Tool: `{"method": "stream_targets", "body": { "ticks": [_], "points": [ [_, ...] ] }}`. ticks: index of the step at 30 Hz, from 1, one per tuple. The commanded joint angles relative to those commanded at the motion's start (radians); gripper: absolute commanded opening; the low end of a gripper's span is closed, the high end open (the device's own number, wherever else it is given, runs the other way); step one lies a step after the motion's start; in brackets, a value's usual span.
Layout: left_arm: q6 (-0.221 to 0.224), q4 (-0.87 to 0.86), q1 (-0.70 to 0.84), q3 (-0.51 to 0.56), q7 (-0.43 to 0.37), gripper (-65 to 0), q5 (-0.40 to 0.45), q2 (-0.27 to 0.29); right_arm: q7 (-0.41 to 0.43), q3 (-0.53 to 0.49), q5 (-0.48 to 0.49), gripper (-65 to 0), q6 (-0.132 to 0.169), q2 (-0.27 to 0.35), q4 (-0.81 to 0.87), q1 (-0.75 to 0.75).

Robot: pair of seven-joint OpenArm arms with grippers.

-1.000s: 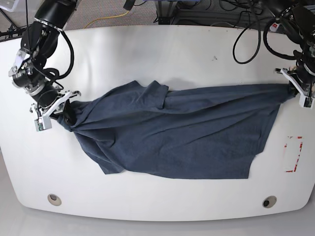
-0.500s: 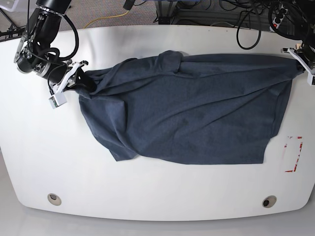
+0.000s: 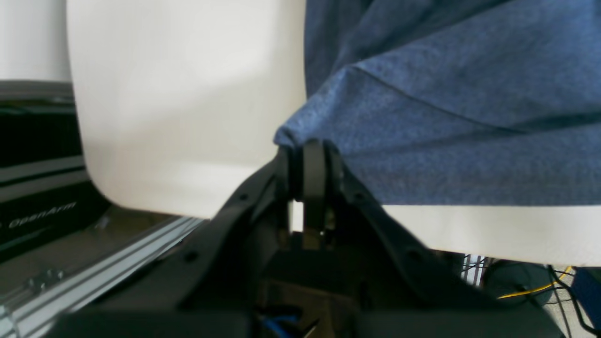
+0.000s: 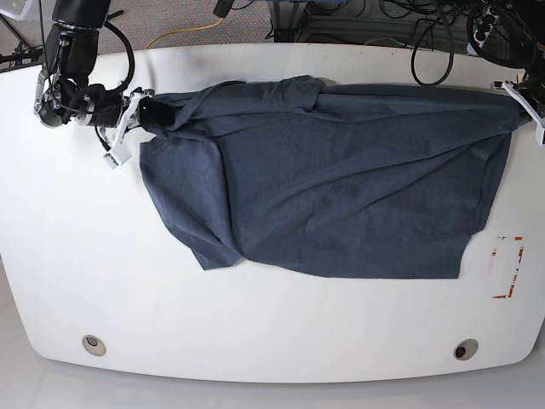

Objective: Fold the T-shirt properly

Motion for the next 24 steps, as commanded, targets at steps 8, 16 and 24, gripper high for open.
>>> {"method": "stream_targets", "body": {
  "ticks": [8, 16, 24],
  "points": [
    [0.0, 0.002, -0.02, 0.051, 0.0, -52.6, 0.009, -0.005, 0.0, 0.095, 0.003, -26.5, 0.0, 0.0, 0.006, -0.046],
    [0.0, 0.002, -0.021, 0.084, 0.0, -36.0, 0.002, -0.005, 0.0, 0.311, 0.078, -1.4, 0.0, -0.005, 0.005, -0.061],
    [0.0, 0.005, -0.12, 0.077, 0.003, -36.1, 0.0, -0.005, 0.027, 0.37, 0.032, -6.0, 0.0, -0.005, -0.084, 0.011]
  ]
}}
